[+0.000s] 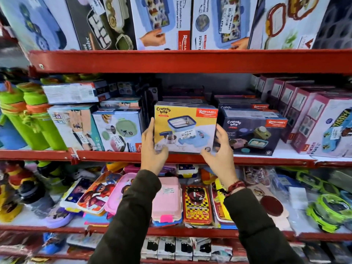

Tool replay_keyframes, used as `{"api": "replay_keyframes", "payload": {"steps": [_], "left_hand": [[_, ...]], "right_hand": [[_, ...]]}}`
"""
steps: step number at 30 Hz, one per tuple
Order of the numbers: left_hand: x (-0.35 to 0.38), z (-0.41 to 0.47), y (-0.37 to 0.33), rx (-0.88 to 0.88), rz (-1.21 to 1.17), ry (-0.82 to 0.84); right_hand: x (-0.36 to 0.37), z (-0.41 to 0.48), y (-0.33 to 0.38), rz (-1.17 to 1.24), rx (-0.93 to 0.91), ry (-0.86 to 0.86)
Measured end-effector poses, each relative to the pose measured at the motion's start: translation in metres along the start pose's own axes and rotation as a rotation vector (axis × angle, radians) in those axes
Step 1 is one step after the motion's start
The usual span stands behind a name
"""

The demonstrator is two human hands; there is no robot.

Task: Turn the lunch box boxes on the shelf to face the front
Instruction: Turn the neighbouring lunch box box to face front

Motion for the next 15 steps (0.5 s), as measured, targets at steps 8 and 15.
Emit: {"api": "replay_keyframes", "payload": {"steps": [8, 15], "left_hand": [[-0.006, 0.005, -0.001, 0.100, 0.172, 0.181], [-0.018, 0.004, -0.025, 0.027, -0.143, 0.128]], "right_hand": [[-0.016, 0.007, 0.009, -0.052, -0.107, 0.044], [-0.024, 0.007, 0.018, 0.131, -0.074, 0.025]]}}
Point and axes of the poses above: each hand's wrist, its own z-axis towards the middle knuckle, its own x-axis out of the palm, y = z × x, the point moved 9 cm from there along z, towards the middle knuckle
